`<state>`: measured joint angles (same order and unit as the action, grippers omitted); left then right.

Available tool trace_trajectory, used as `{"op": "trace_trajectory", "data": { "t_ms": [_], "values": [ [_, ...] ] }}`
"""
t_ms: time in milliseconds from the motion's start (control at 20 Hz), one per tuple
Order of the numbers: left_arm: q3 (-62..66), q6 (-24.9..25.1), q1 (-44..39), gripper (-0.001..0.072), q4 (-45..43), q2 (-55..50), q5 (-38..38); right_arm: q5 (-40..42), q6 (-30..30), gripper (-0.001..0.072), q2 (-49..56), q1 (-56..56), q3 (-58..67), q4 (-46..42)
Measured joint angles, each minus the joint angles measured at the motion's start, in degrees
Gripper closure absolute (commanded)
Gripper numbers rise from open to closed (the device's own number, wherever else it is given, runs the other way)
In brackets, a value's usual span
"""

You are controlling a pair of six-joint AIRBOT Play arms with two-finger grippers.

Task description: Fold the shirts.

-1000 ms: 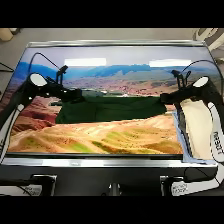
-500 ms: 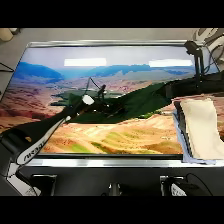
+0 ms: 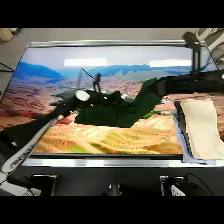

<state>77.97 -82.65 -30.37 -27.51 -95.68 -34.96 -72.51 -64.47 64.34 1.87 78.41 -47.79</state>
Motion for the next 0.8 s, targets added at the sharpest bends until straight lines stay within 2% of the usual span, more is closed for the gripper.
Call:
{"op": "trace_trajectory", "data": {
  "t_ms": [200, 400, 450, 500, 550, 600, 700, 800],
  "values": [
    [0.0, -1.66, 13.25, 0.0681, -15.67, 12.76, -7.04, 11.61, 2.75, 0.069, 10.21, 12.22, -0.02, 7.5],
    [0.0, -2.75, 23.98, 0.068, -24.13, 24.61, -15.32, 23.47, 7.48, 0.0687, 22.16, 23.47, 0.46, 18.6],
    [0.02, -2.82, 25.46, 0.068, -25.03, 26.97, -16.96, 25.86, 8.66, 0.0631, 25.2, 25.79, 0.79, 21.62],
    [0.0, -2.82, 26.53, 0.0681, -25.86, 29.27, -18.6, 27.5, 9.57, 0.0383, 27.96, 27.67, 1.16, 24.35],
    [0.02, -2.82, 27.3, 0.0681, -26.6, 31.08, -19.5, 28.94, 10.19, 0.0057, 30.14, 29.0, 1.44, 26.71],
    [0.02, -2.84, 27.87, 0.068, -27.32, 32.72, -20.37, 30.16, 11.08, 0.0009, 32.06, 29.97, 1.66, 28.81],
    [0.0, -2.84, 28.28, 0.068, -28.04, 34.84, -21.57, 31.98, 13.25, 0.001, 33.88, 30.4, 1.99, 31.76],
    [0.0, -2.84, 28.57, 0.068, -28.98, 36.0, -22.8, 30.45, 14.93, 0.0011, 33.86, 28.52, 2.1, 31.8]
  ]
}}
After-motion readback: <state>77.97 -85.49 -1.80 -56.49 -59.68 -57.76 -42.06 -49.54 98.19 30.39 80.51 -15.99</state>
